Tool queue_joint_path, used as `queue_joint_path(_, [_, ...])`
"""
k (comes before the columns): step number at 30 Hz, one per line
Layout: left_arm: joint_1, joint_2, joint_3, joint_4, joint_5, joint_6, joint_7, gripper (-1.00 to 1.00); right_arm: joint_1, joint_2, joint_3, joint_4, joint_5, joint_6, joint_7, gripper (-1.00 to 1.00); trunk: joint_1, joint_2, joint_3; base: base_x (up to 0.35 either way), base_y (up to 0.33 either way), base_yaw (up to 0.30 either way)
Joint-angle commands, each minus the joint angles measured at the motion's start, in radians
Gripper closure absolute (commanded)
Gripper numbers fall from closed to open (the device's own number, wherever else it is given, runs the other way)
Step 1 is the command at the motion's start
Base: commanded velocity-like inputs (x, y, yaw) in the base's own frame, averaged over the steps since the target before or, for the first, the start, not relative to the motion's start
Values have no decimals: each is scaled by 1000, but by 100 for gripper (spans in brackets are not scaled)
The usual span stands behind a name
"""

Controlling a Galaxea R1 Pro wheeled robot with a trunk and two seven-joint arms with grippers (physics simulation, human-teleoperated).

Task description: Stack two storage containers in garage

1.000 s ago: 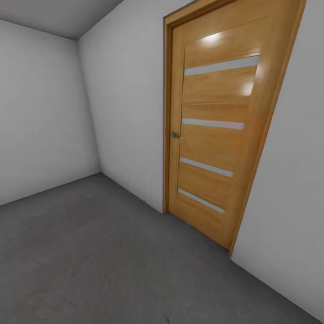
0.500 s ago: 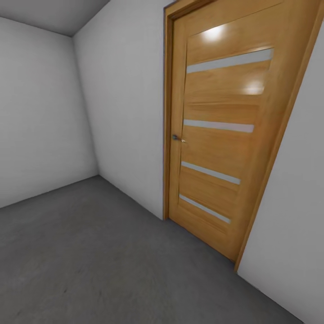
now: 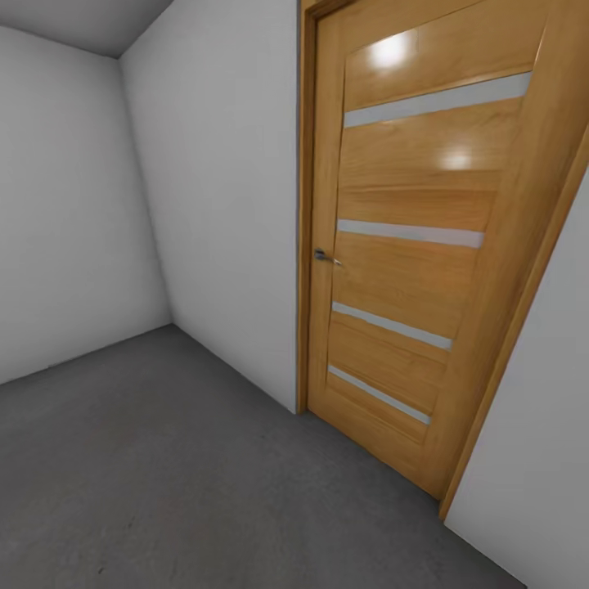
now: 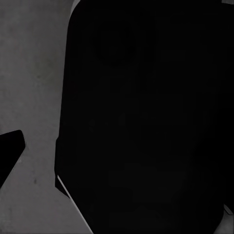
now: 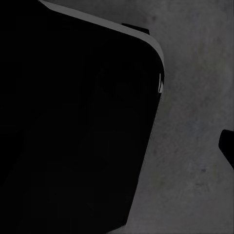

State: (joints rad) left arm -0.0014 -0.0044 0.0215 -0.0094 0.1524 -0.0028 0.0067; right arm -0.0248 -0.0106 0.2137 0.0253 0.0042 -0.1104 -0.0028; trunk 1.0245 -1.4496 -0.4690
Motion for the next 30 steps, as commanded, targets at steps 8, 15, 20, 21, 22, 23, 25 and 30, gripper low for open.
queue_joint_path(8, [0, 0, 2, -1, 7, 0, 1, -100, -1, 1, 4, 4, 0, -5, 0, -100, 1, 0, -1, 318, 171, -224])
queue_joint_path(15, [0, 0, 2, -1, 7, -1, 1, -100, -1, 0, 4, 3, 0, -5, 0, -100, 1, 0, -1, 306, 193, -244])
queue_joint_path(20, [0, 0, 2, -1, 7, -2, 1, -100, -1, 0, 4, 3, 0, -5, 0, -100, 1, 0, -1, 217, 159, -245])
queue_joint_path(21, [0, 0, 2, -1, 7, -2, 1, -100, -1, 0, 4, 3, 0, -5, 0, -100, 1, 0, -1, 101, 71, -245])
queue_joint_path(22, [0, 0, 2, -1, 7, -2, 1, -100, -1, 0, 4, 3, 0, -5, 0, -100, 1, 0, -1, 64, 45, -245])
queue_joint_path(23, [0, 0, 2, -1, 7, -2, 1, -100, -1, 0, 4, 3, 0, -5, 0, -100, 1, 0, -1, 52, 36, -245])
queue_joint_path(25, [0, 0, 2, -1, 6, -2, 1, -100, -1, 0, 4, 3, 0, -5, 0, -100, 1, 0, -1, 17, 12, -245])
queue_joint_path(30, [0, -1, 2, -1, 6, -2, 1, -100, -1, 0, 4, 3, 0, -5, 0, -100, 1, 0, -1, 5, 3, -245])
